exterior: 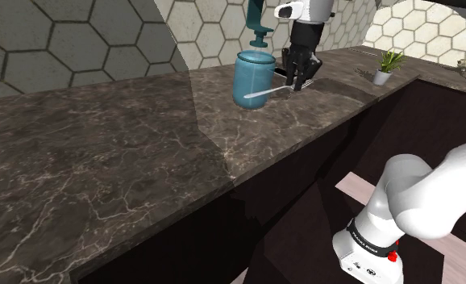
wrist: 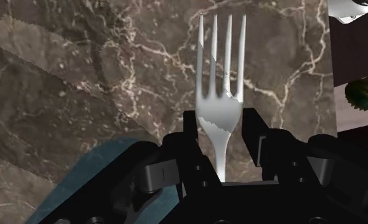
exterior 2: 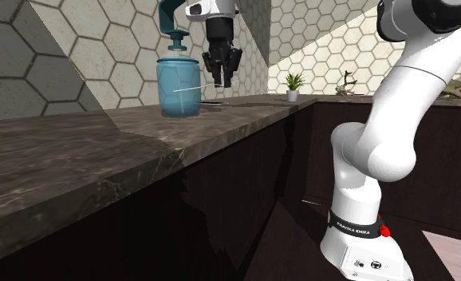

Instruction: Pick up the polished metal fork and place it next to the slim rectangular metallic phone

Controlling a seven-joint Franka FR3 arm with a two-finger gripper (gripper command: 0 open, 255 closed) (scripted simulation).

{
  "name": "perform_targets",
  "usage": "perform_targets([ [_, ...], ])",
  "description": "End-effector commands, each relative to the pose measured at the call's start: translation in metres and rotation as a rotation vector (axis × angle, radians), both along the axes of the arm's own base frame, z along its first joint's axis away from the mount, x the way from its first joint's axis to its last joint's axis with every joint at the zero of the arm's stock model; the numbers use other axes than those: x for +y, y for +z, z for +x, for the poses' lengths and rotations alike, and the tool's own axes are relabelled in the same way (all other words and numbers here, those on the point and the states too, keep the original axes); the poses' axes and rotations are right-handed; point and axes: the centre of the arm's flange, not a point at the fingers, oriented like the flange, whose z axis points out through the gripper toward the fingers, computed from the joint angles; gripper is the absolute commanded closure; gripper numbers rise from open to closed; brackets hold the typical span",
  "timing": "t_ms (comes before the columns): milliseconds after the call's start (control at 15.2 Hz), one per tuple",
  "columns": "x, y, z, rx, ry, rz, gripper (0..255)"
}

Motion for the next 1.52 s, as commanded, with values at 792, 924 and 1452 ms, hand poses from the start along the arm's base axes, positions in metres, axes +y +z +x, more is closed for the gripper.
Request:
perform_targets([
  [792, -0.119, -0.003, 0.119, 0.0, 0.001, -0.001, 255],
  [924, -0.119, -0.014, 0.119, 0.0, 0.001, -0.001, 255],
  [1452, -0.119, -0.056, 0.119, 0.0, 0.001, -0.001, 255],
])
